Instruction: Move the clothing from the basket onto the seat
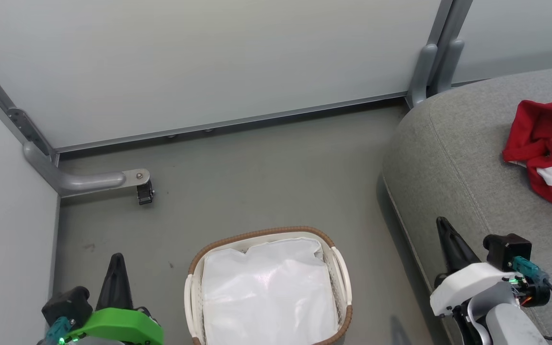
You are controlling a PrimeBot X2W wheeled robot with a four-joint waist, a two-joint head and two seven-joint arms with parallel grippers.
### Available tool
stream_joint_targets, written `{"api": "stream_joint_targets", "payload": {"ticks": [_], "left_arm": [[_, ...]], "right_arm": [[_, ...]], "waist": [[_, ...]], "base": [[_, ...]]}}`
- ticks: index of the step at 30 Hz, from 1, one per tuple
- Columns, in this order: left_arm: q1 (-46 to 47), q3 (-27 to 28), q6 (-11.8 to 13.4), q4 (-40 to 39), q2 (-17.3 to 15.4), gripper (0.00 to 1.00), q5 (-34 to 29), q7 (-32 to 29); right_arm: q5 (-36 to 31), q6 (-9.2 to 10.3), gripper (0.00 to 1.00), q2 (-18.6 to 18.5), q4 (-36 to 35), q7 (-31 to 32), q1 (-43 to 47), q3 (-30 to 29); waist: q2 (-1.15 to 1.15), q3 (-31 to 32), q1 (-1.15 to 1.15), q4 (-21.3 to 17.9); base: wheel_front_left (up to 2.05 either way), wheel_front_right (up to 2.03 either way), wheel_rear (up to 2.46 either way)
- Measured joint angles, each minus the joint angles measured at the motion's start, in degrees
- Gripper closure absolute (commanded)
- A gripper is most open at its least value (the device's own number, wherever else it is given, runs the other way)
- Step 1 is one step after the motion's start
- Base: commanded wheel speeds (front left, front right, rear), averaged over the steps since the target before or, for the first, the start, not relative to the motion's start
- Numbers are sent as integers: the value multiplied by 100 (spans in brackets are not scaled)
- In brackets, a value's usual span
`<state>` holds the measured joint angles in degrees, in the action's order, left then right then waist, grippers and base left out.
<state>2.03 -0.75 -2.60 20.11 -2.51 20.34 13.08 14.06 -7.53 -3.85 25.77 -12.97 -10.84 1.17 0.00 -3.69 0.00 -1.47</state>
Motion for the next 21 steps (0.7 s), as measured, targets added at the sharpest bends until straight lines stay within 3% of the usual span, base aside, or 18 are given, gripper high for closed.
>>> {"api": "stream_joint_targets", "payload": {"ticks": [21], "left_arm": [[12, 178, -130, -170, 0, 100, 1944, -502]], "right_arm": [[2118, 0, 100, 36, -338, 499, 110, -181]], "waist": [[0, 61, 0, 26]], "base": [[0, 0, 0]]}}
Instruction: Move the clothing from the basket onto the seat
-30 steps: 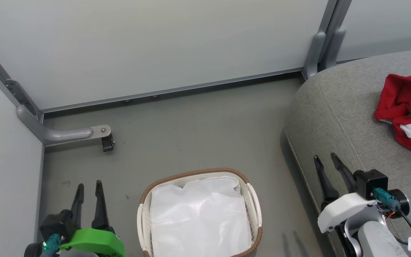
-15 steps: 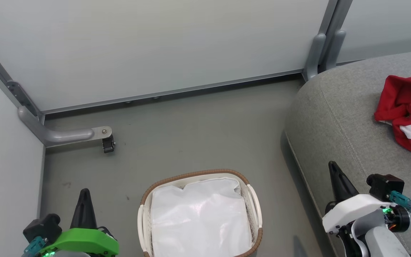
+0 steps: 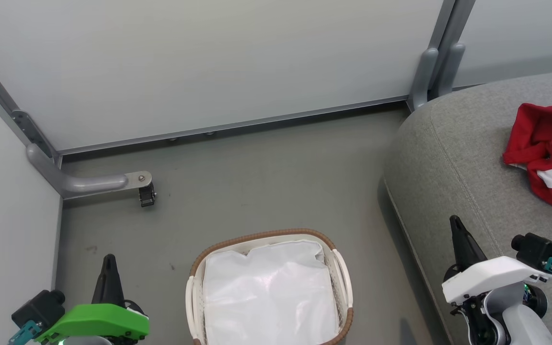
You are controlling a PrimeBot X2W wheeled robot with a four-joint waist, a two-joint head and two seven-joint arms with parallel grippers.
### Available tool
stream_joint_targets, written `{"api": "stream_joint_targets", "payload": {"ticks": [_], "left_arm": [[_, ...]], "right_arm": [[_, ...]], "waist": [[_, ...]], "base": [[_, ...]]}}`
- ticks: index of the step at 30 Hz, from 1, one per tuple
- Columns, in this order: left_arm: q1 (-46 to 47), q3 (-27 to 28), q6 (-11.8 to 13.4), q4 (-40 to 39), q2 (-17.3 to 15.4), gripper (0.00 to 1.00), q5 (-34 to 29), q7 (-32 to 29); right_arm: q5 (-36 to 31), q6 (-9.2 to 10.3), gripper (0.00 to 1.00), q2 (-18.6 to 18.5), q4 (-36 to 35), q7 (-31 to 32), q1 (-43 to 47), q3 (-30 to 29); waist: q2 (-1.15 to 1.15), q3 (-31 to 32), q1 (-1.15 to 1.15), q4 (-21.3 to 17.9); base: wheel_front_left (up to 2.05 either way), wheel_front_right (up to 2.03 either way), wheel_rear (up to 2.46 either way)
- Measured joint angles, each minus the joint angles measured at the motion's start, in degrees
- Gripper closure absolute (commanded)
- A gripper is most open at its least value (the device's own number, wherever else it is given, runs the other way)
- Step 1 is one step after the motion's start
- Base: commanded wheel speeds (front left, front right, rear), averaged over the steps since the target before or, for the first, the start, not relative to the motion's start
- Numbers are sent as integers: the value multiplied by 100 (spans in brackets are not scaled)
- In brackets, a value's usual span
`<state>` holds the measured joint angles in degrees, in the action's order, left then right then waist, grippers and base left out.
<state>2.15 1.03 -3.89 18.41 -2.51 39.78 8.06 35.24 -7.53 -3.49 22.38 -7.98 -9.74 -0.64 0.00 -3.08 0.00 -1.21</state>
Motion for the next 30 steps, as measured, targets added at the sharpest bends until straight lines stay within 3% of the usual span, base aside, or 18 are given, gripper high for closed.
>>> {"api": "stream_joint_targets", "payload": {"ticks": [30], "left_arm": [[120, 223, -126, -170, -2, 100, 2111, -598]], "right_arm": [[2288, 1, 100, 31, -337, 591, 121, -236]], "waist": [[0, 88, 0, 37]], "base": [[0, 0, 0]]}}
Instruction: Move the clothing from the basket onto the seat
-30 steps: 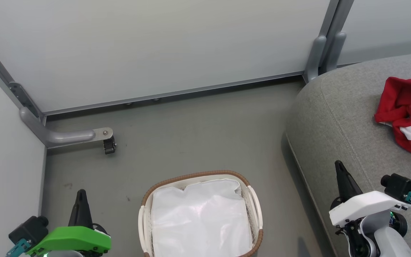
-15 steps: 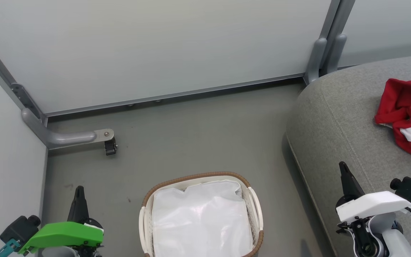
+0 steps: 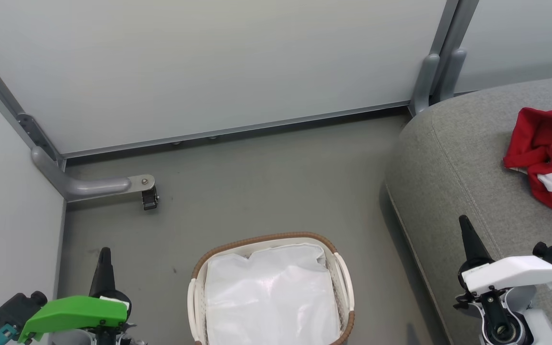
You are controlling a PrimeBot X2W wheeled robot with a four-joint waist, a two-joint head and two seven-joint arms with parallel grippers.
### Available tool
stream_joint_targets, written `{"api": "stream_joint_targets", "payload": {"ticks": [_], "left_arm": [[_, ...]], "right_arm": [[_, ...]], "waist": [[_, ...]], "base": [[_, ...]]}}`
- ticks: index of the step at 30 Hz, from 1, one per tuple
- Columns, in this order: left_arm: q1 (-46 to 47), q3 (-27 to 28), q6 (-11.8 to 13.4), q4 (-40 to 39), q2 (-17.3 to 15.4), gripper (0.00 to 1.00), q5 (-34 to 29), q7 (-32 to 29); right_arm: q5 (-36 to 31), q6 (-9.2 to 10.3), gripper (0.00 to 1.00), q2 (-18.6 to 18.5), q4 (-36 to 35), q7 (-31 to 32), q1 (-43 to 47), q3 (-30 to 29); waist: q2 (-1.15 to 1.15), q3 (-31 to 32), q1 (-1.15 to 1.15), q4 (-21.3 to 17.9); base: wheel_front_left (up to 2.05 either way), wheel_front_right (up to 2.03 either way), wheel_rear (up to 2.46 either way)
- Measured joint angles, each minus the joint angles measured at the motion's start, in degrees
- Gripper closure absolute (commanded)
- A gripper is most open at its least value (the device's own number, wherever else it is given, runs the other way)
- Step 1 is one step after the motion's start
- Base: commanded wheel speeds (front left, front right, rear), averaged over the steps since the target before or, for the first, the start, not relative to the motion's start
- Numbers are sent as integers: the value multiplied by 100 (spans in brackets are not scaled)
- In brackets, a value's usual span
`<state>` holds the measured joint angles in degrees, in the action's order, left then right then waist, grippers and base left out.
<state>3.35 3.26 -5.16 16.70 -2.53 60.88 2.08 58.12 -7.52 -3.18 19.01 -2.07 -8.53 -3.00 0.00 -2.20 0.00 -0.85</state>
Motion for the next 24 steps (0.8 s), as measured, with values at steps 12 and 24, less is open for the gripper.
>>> {"api": "stream_joint_targets", "payload": {"ticks": [12, 24], "left_arm": [[75, 63, -48, -58, -2, 100, 692, -186], [93, 129, -93, -115, -4, 100, 1288, -355]], "right_arm": [[747, 0, 100, 9, -109, 187, 65, -71], [1405, 0, 100, 13, -201, 358, 87, -146]], "waist": [[0, 35, 0, 15], [0, 70, 0, 29]], "base": [[0, 0, 0], [0, 0, 0]]}}
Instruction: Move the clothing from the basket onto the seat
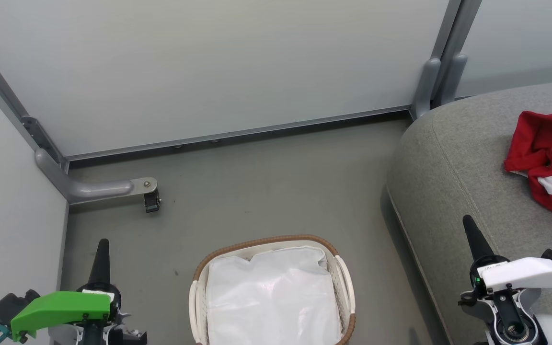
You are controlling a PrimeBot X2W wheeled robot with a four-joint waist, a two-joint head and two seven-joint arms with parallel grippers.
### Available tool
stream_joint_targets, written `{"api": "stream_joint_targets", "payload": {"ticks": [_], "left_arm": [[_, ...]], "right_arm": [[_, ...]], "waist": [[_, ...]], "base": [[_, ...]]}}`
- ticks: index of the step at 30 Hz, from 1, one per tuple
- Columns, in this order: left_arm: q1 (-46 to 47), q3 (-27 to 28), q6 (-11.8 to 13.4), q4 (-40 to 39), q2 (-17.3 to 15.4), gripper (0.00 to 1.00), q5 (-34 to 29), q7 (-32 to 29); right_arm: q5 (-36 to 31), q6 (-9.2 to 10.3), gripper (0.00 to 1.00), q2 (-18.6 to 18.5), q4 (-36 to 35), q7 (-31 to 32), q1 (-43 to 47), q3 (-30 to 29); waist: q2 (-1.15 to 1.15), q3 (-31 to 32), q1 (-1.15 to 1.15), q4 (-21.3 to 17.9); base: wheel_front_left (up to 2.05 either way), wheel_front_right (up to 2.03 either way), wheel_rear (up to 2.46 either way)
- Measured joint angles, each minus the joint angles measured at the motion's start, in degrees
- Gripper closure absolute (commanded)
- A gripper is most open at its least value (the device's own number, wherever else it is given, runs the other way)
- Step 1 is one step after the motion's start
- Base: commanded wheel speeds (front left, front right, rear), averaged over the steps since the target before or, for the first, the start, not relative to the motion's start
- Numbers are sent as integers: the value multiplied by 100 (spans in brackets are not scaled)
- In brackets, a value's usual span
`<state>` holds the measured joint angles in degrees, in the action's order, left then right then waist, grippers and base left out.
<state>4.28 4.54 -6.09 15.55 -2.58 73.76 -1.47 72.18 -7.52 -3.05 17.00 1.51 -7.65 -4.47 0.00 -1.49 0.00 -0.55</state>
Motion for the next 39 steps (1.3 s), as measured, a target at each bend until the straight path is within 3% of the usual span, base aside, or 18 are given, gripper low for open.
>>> {"api": "stream_joint_targets", "payload": {"ticks": [39], "left_arm": [[125, 167, -104, -123, -9, 100, 1629, -453]], "right_arm": [[1768, 2, 100, 23, -260, 454, 102, -181]], "waist": [[0, 114, 0, 48]], "base": [[0, 0, 0]]}}
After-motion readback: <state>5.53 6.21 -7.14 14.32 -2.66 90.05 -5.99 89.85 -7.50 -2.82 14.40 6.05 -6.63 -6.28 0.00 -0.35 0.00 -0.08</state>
